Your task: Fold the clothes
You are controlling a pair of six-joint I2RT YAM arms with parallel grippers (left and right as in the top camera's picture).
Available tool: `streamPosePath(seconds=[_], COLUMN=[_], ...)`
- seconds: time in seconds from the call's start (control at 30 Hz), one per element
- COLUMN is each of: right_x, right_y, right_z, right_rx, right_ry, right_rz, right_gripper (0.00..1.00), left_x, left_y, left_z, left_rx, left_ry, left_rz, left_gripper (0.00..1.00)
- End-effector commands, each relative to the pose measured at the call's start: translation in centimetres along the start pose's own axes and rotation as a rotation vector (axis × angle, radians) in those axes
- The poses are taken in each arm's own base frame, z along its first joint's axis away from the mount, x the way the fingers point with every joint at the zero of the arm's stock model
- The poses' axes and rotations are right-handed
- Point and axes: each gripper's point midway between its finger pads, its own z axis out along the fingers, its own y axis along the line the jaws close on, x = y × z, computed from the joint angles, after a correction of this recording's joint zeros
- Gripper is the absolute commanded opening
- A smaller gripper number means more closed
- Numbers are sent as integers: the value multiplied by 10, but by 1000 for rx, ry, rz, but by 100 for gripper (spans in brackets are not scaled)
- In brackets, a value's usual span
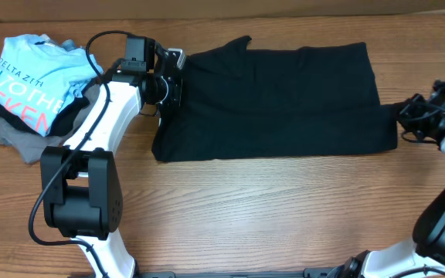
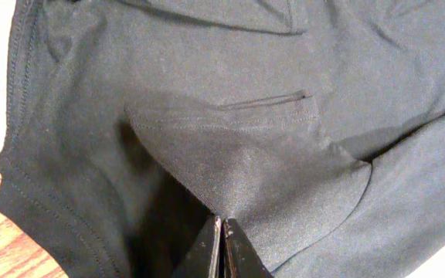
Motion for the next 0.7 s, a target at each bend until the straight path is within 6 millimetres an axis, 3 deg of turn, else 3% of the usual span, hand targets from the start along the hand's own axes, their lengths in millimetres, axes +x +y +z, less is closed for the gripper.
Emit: streamPosePath(seconds=[0.0, 0.53, 0.67], right_x=[-7, -21, -21], right_y=[-4, -8, -8], right_z=[9, 8, 8], right_rx=[43, 72, 72], right_ry=[-19, -78, -79], right_rz=[3, -13, -13], right_gripper=[4, 6, 7], left_x=[-10, -9, -12], left_y=[-5, 3, 1], left_z=[-9, -9, -9], left_rx=[0, -45, -37], left_ry=[-27, -23, -36], left_rz=[16, 12, 19], left_gripper=[5, 4, 18])
